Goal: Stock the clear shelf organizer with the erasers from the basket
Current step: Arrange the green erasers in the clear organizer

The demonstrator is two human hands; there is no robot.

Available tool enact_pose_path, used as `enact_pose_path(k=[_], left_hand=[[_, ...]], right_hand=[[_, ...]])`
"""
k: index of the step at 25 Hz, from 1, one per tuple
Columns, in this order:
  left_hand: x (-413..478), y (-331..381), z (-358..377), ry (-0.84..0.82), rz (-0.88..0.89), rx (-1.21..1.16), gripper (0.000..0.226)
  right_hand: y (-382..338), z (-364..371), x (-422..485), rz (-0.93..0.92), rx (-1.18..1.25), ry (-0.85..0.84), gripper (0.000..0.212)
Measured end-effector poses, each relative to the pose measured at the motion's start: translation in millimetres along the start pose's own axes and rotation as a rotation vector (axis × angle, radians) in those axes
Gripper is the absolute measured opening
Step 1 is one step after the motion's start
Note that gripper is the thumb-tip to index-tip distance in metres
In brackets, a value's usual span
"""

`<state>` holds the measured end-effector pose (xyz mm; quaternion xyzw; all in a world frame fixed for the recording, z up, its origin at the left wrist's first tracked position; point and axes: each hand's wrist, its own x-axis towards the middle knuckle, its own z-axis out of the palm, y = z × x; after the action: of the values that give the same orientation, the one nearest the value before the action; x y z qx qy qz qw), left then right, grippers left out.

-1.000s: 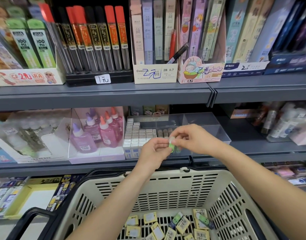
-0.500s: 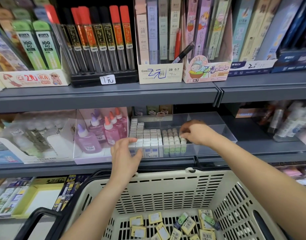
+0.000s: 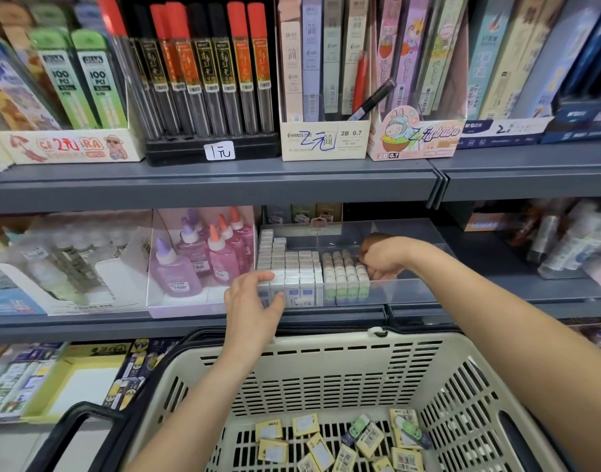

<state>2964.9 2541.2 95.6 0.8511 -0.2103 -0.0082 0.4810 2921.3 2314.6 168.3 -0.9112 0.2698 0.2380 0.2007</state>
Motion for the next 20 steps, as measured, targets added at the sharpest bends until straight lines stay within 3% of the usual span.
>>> enact_pose_path(k=[5, 8, 10, 11, 13, 17, 20], left_hand=[[-9, 4, -3, -0.002, 0.011, 0.042, 0.03], [-30, 12, -10, 0.034, 0.117, -0.021, 0.029], [-53, 18, -12, -0.041, 0.171, -0.1, 0.031], [-64, 17, -11, -0.119, 0.186, -0.098, 0.028], [-84, 10, -3, -0.329, 0.216, 0.019, 0.023], [-105, -20, 29, -0.713, 0.008, 0.265, 0.03], [-120, -47, 50, -0.899, -0.1, 0.316, 0.029]], right_hand=[[8, -1, -12, 0.03, 0.23, 0.031, 0.037], [18, 5, -35, -0.086, 0.368, 0.297, 0.029], [24, 24, -64, -0.25, 0.438, 0.523, 0.022], [25, 40, -82, -0.32, 0.506, 0.542, 0.02], [28, 82, -109, -0.378, 0.541, 0.404, 0.015], [38, 179, -105, -0.273, 0.143, -0.03, 0.015], [57, 230, -81, -0.157, -0.108, -0.186, 0.025]])
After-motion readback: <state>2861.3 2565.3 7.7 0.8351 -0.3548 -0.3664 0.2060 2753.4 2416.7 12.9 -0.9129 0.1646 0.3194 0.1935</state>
